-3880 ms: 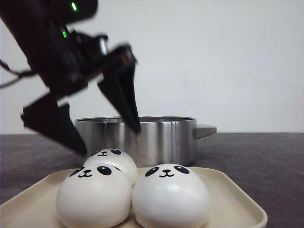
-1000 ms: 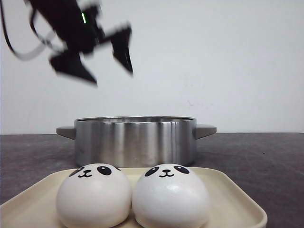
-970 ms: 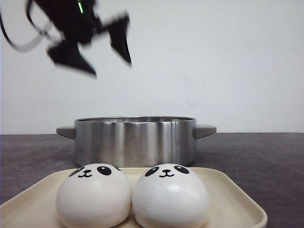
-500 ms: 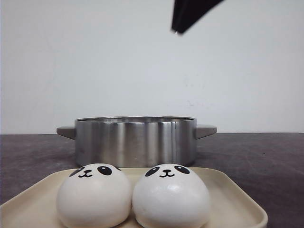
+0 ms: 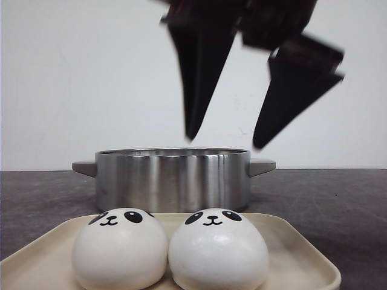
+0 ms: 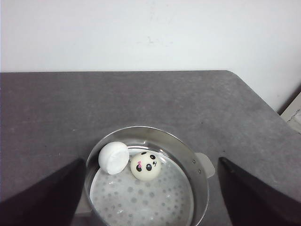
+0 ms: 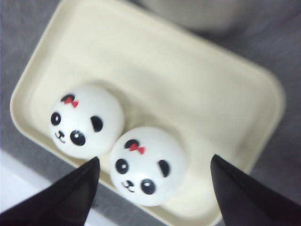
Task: Steam buns
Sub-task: 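Grasp the nearer panda bun with the right gripper and lift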
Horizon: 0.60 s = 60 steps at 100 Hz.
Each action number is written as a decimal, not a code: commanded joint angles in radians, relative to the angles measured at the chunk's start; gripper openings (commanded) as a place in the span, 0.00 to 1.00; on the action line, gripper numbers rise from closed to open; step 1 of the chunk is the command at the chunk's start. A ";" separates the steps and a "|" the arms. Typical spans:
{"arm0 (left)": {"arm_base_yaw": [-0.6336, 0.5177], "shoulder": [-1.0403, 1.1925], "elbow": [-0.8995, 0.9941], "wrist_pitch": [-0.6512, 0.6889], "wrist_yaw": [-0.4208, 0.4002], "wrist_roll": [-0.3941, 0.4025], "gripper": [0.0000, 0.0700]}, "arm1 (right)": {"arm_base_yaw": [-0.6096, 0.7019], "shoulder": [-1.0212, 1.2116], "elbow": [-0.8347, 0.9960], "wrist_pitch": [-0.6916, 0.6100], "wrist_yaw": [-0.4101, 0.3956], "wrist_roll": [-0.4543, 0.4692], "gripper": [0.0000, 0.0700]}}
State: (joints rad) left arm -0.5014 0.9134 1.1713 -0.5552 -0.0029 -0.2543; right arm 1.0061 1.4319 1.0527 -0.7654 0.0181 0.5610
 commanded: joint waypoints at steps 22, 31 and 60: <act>-0.005 0.008 0.019 -0.018 -0.001 0.006 0.74 | 0.011 0.174 0.006 0.009 -0.078 0.016 0.67; -0.005 0.008 0.019 -0.030 -0.001 0.006 0.74 | 0.011 0.208 0.006 0.011 -0.097 0.016 0.67; -0.005 0.008 0.019 -0.037 -0.001 0.006 0.74 | 0.011 0.257 0.006 0.034 -0.080 -0.002 0.00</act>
State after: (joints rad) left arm -0.5014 0.9150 1.1713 -0.6025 -0.0029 -0.2543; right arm 1.0061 1.6566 1.0523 -0.7418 -0.0772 0.5659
